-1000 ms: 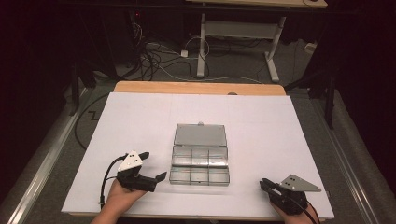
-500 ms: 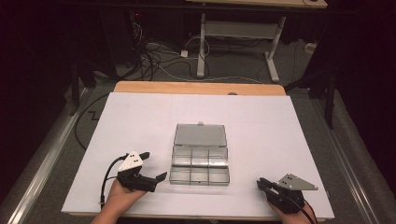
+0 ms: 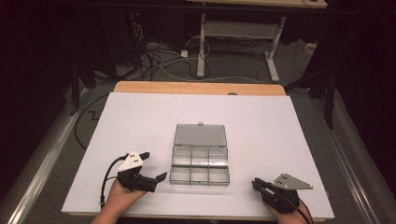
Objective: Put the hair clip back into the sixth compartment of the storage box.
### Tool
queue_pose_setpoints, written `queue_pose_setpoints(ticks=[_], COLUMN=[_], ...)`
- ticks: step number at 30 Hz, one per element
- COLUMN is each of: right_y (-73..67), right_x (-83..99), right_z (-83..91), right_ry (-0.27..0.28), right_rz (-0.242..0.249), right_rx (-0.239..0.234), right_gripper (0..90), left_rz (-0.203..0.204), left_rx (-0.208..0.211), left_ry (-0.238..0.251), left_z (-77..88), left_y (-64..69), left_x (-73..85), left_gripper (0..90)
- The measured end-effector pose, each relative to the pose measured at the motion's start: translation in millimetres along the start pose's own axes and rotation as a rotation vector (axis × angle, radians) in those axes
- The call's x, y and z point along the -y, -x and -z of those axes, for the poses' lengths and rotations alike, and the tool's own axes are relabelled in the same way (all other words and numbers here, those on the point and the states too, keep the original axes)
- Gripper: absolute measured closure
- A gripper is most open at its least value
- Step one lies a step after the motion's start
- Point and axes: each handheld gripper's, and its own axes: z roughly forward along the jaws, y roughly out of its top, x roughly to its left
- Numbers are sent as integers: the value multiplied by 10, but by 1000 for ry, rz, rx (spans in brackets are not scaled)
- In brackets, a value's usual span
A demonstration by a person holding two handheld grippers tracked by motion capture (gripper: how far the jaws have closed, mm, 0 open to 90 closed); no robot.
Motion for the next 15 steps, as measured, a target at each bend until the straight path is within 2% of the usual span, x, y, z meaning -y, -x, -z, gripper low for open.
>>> queue_pose_setpoints(ticks=[15], right_y=[-208], right_x=[-93], right_z=[-101], right_ry=[4], right_rz=[48], right_rx=[-50], right_gripper=[805], left_rz=[-2], left_rx=[2], left_ry=[-1], left_z=[-1], left_y=[0], left_x=[0], left_gripper=[0])
